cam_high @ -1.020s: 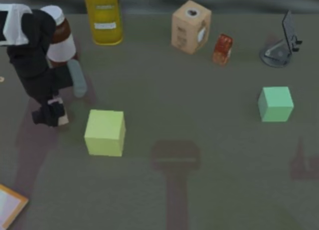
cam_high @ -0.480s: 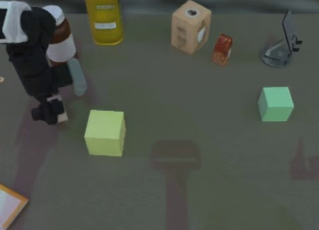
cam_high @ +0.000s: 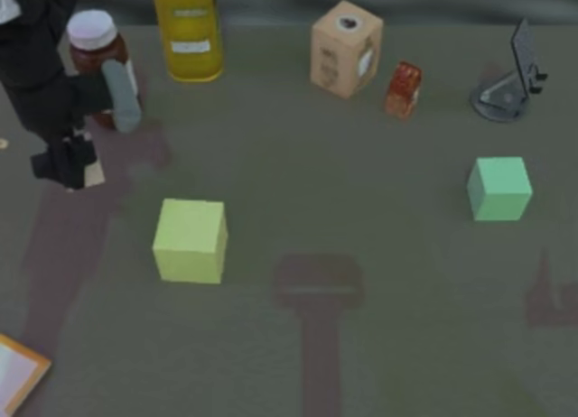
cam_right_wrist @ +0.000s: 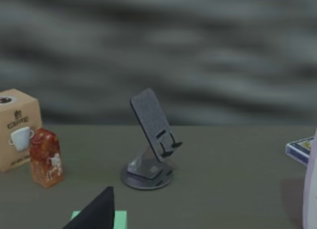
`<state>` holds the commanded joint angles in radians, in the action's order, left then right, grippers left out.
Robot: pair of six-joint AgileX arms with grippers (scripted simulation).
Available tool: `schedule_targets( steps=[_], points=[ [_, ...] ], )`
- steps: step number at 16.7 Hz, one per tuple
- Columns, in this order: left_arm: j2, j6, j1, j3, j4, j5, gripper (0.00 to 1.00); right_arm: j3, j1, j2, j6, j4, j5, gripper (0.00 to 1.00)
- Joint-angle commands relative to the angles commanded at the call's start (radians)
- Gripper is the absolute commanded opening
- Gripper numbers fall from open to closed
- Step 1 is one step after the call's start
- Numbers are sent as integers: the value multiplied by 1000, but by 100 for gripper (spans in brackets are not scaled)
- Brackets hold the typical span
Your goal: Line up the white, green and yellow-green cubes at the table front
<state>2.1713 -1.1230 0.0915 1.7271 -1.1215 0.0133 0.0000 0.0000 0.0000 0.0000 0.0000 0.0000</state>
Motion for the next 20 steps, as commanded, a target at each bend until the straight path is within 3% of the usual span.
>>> schedule_targets(
  steps=[5,8,12,17,20],
  points=[
    [5,6,19,1,1,0,0,0,0,0,0,0,0,100],
    [13,63,119,21,-10,-1,0,0,0,0,0,0,0,100],
    [24,209,359,52,-36,-2,0,0,0,0,0,0,0,100],
    [30,427,726,84,-70,-1,0,0,0,0,0,0,0,100],
    [22,532,885,96,-78,-4,0,0,0,0,0,0,0,100]
  ],
)
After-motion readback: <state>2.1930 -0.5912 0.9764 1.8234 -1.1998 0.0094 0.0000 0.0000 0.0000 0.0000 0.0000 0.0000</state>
